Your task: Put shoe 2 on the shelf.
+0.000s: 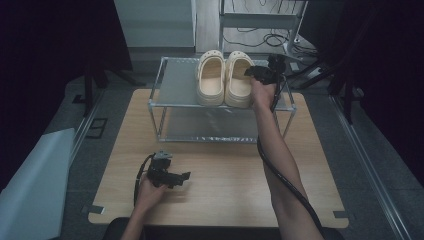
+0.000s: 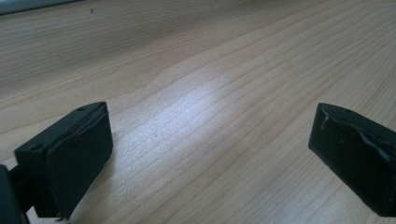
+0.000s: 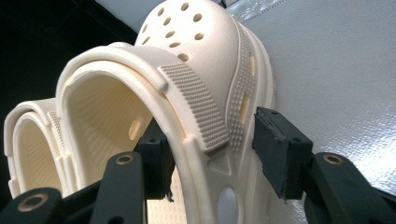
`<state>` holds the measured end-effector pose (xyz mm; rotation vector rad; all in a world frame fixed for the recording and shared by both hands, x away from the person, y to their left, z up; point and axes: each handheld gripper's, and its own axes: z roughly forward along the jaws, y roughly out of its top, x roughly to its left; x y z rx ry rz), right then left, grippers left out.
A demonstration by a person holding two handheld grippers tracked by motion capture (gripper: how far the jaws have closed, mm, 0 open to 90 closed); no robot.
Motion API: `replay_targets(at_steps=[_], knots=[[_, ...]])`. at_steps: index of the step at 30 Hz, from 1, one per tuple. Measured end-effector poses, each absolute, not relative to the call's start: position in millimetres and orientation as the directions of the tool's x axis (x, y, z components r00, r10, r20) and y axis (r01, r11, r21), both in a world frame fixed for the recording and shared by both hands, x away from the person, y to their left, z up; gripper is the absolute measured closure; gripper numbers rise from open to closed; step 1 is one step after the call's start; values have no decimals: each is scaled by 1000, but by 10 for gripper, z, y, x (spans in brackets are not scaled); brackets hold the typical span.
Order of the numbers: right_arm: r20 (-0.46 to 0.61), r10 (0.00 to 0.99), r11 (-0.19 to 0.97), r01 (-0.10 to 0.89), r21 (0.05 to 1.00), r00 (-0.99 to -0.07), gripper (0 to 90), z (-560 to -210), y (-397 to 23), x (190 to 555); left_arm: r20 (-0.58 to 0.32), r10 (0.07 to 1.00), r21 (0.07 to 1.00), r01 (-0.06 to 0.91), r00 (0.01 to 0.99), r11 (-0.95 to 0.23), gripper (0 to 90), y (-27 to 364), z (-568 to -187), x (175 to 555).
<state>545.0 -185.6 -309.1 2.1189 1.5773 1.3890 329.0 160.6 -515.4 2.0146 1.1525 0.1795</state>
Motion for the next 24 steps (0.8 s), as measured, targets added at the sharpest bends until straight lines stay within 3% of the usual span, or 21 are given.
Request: replay_targets(at_steps=[7,16,24], knots=[[587,810,-439,662,608,-2,416,-3108,-1832,5460,-241,779,695,664,578,-278,0,1600,-5148,3288],[675,730,-437,685,582,-107,300,-3187,-1992,5432,-242,779,697,662,579,-275,0,1591,-5151,3290],[663,710,-339,710,617,-237,268,-3194,-2079,5402,-247,779,697,664,577,-271,0,1601,-5156,3295]])
